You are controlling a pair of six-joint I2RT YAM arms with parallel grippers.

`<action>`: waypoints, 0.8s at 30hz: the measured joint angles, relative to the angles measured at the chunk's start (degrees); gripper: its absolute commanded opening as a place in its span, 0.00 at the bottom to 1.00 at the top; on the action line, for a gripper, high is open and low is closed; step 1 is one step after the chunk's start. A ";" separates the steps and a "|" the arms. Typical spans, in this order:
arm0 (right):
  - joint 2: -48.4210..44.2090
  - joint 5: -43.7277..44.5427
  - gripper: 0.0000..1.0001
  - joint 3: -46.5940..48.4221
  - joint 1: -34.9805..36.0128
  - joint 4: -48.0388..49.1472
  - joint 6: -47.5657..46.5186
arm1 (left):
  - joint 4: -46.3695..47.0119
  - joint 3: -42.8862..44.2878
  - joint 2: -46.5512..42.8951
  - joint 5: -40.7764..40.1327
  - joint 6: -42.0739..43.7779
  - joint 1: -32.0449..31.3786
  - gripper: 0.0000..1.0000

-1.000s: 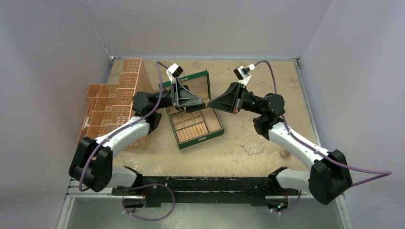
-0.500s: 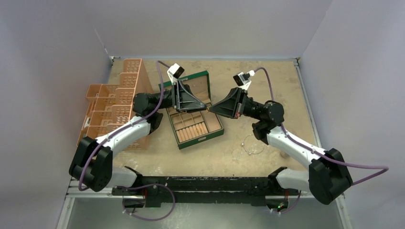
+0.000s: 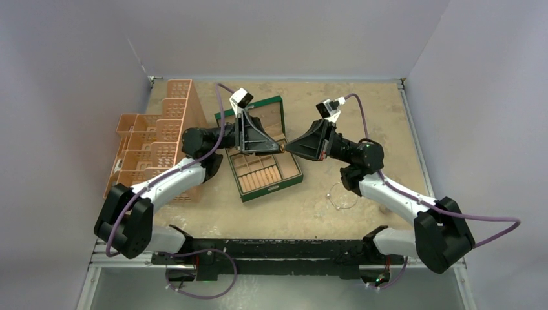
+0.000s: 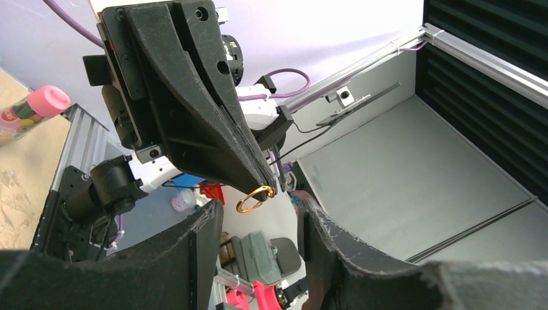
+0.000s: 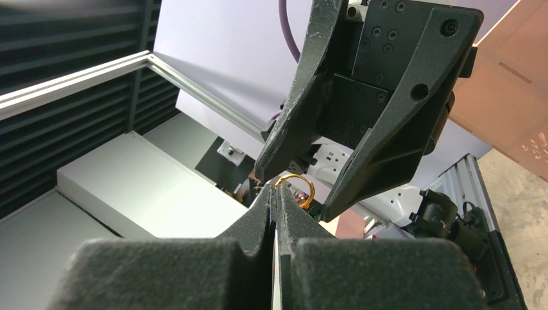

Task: Organize the mixed jewelry

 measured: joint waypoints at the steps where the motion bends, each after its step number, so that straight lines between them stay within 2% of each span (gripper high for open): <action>1: 0.00 0.00 0.00 0.00 0.00 0.00 0.00 | 0.07 0.00 0.13 0.02 0.00 -0.09 0.41; 6: 0.00 0.00 0.00 -0.02 0.00 0.00 0.02 | 0.33 0.02 0.63 0.22 0.02 -0.15 0.36; 17: 0.00 0.02 0.00 -0.50 0.00 0.11 0.04 | 3.41 0.00 1.09 0.20 -0.52 -0.17 0.36; 20: 0.00 0.04 0.00 -0.52 0.00 0.13 0.04 | 3.80 0.02 1.16 0.20 -0.57 -0.17 0.33; 24: -0.02 0.04 0.00 -0.52 0.00 0.15 0.04 | 4.22 0.02 1.18 0.20 -0.55 -0.17 0.22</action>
